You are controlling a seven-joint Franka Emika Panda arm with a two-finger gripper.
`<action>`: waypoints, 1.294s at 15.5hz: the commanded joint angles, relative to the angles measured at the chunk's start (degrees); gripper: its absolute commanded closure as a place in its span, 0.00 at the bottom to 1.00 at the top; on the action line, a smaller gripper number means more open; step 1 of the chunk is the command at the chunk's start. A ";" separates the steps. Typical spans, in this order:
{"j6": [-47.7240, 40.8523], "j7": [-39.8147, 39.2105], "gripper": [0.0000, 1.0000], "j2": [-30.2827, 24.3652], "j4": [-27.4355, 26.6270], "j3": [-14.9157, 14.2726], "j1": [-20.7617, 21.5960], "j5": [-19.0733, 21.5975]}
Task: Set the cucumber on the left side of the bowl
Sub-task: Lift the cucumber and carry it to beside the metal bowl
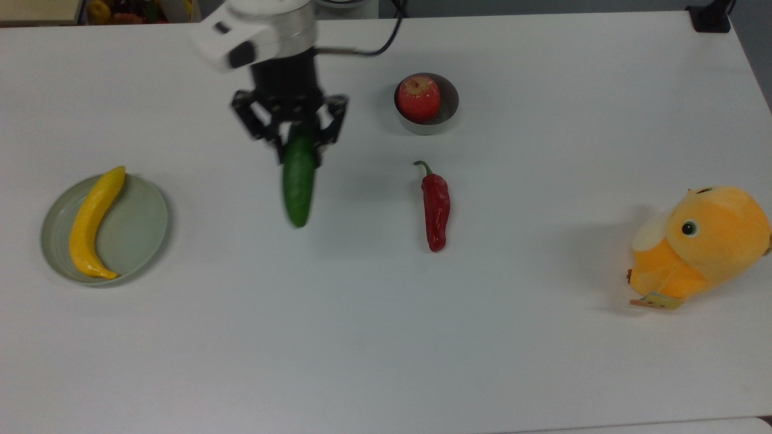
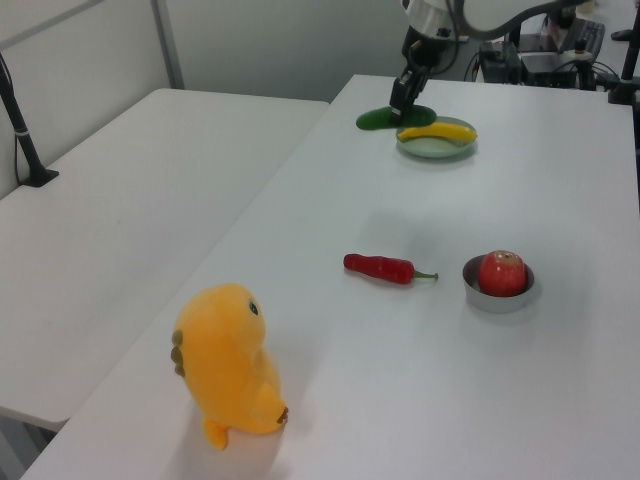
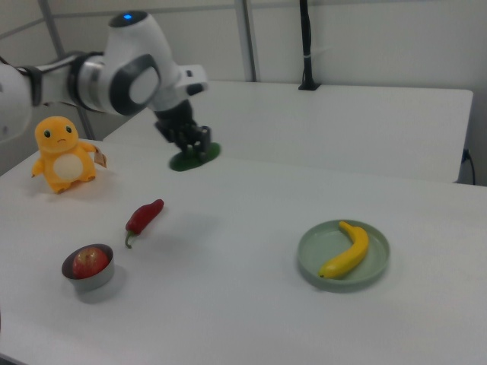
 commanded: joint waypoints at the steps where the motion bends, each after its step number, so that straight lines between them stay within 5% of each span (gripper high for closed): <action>1: -9.77 0.57 0.91 -4.67 -2.82 4.59 1.83 -0.13; 7: -14.54 8.11 0.91 -3.97 -4.48 14.87 1.93 -0.75; 12: -13.84 16.64 0.91 -2.56 -10.19 23.14 2.45 -5.13; 20: -8.05 26.49 0.91 2.01 -14.85 25.88 6.67 -11.55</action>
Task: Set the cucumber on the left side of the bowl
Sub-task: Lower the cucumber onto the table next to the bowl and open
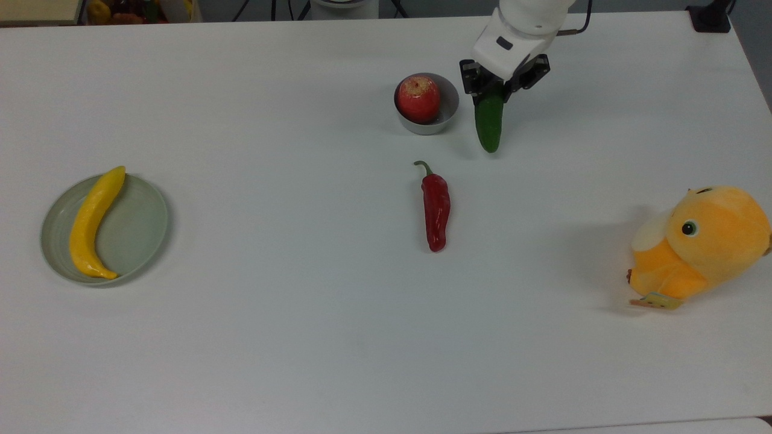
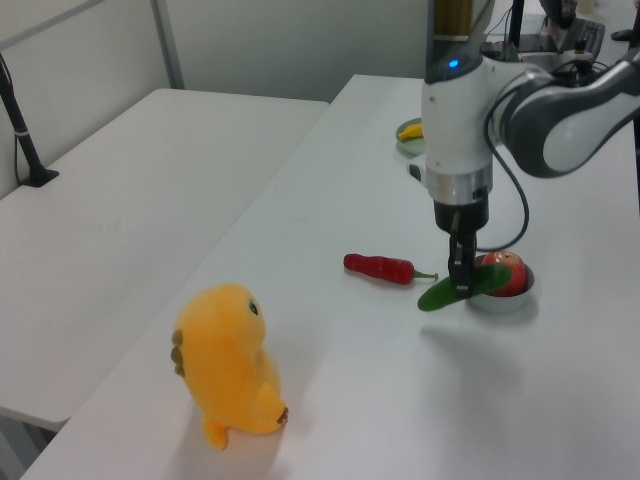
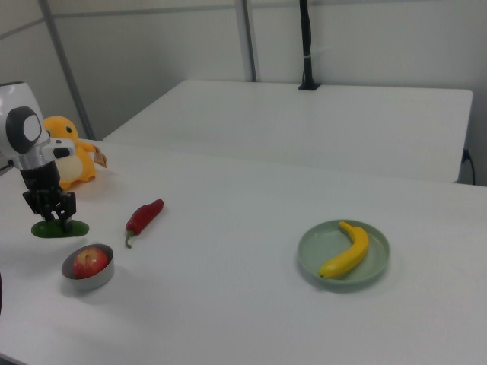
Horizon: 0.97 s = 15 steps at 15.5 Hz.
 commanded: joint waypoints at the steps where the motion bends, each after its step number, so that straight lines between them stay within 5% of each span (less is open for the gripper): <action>1: 2.68 3.81 0.91 0.50 -2.74 0.66 0.16 -3.45; 5: 2.68 4.00 0.90 0.68 -4.06 0.66 0.25 -4.07; 7: 2.33 4.00 0.71 0.77 -4.06 0.66 0.16 -4.07; 9: 2.07 4.09 0.35 0.85 -4.06 0.66 0.07 -4.07; 11: 1.89 4.26 0.26 0.68 -3.89 0.66 0.07 -4.07; 13: 1.28 5.14 0.02 0.50 -3.71 0.66 0.16 -4.07; 15: 0.49 5.14 0.00 0.24 -3.45 0.66 0.07 -4.15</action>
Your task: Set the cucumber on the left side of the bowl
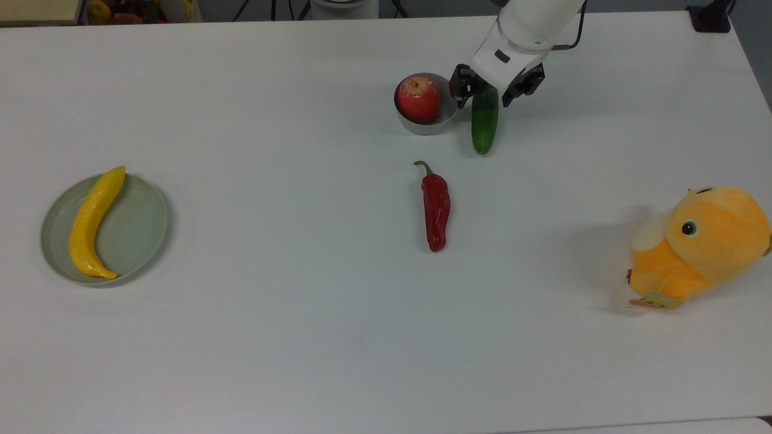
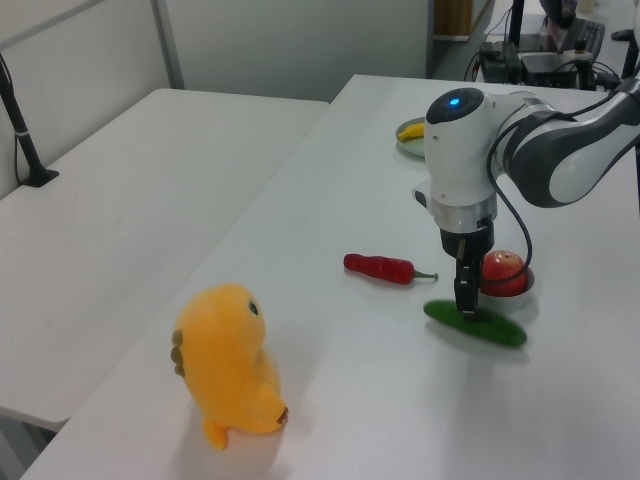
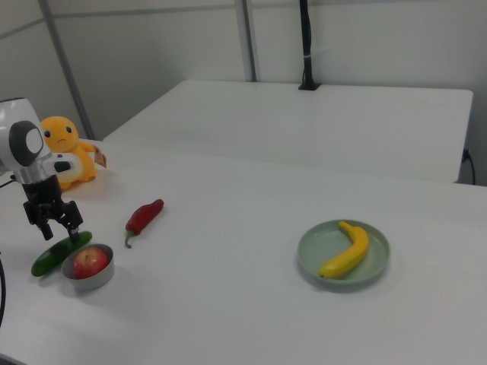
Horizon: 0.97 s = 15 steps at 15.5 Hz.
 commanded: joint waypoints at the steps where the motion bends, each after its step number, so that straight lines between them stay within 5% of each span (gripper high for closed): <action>1: -0.68 1.63 0.00 -1.57 -0.66 0.22 -0.13 -1.09; 10: -11.31 0.76 0.00 -10.00 5.31 -1.44 -3.55 -0.48; 15: -16.31 -6.34 0.00 -15.71 9.18 -10.74 -3.55 4.17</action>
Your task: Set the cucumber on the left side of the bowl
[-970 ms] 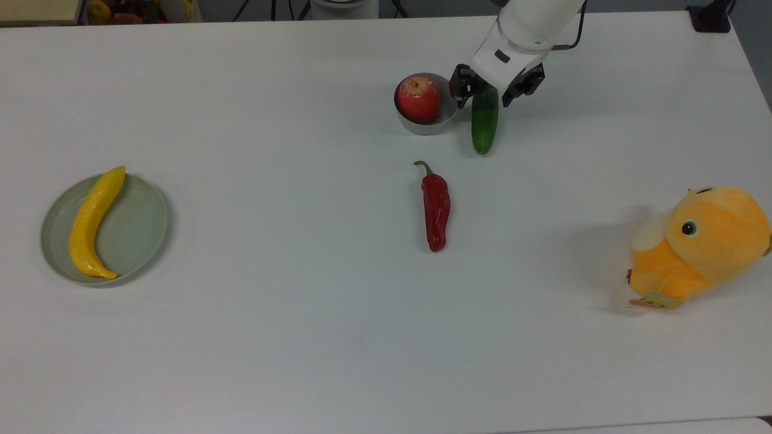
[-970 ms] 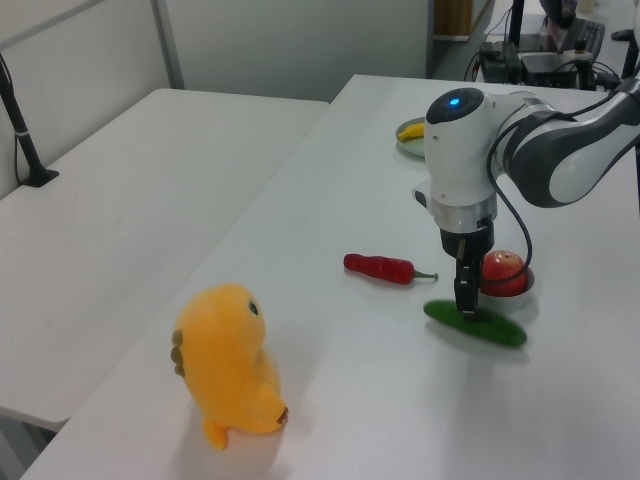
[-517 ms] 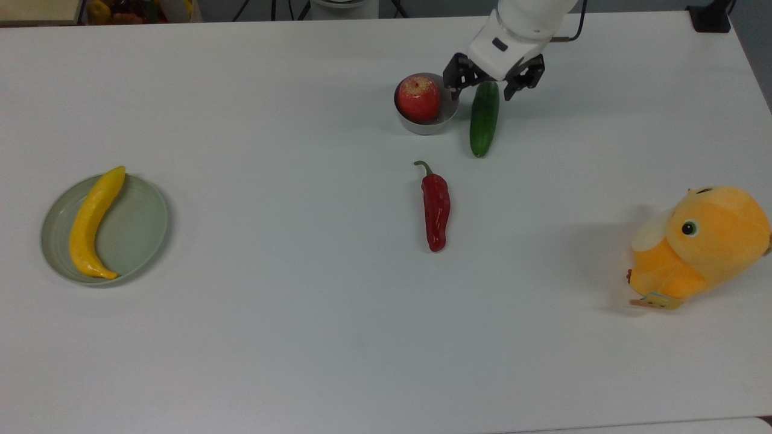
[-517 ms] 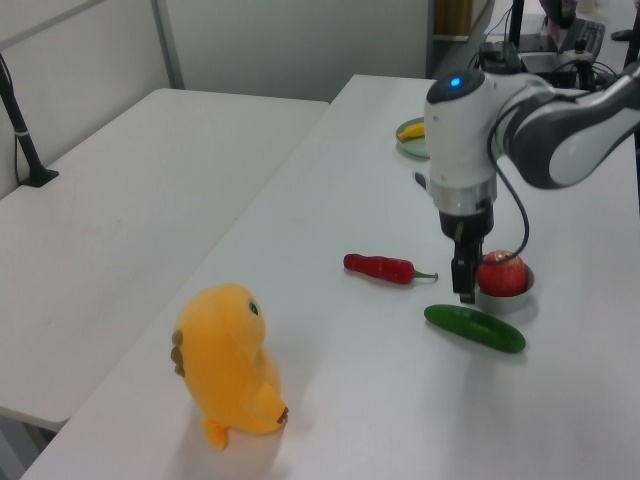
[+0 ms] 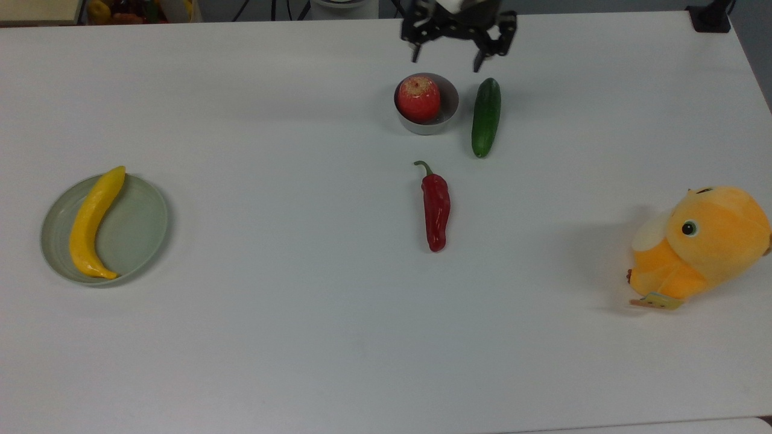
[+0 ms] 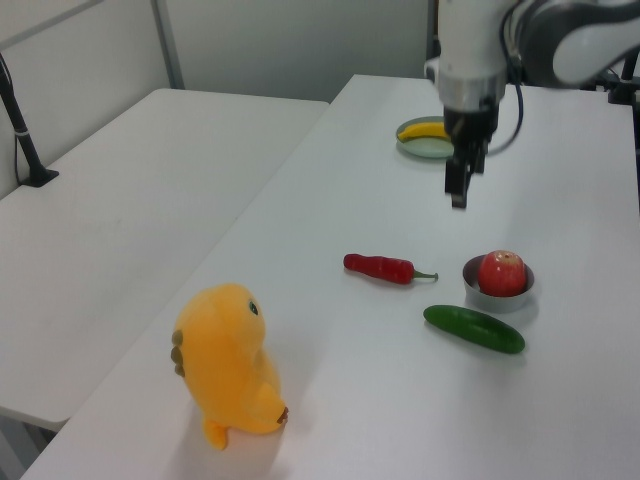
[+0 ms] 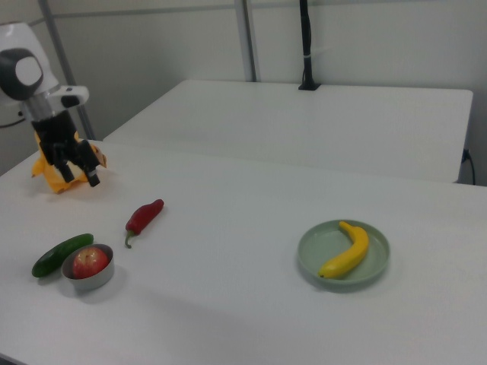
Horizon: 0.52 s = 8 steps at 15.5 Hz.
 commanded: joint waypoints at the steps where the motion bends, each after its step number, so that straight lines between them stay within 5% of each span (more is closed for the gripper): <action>1: -5.13 -8.59 0.00 -5.12 2.19 -7.54 0.42 4.98; 4: -7.42 -13.70 0.00 -7.76 3.42 -14.48 0.86 8.42; 8: -7.60 -19.06 0.00 -9.70 3.42 -20.20 0.86 10.09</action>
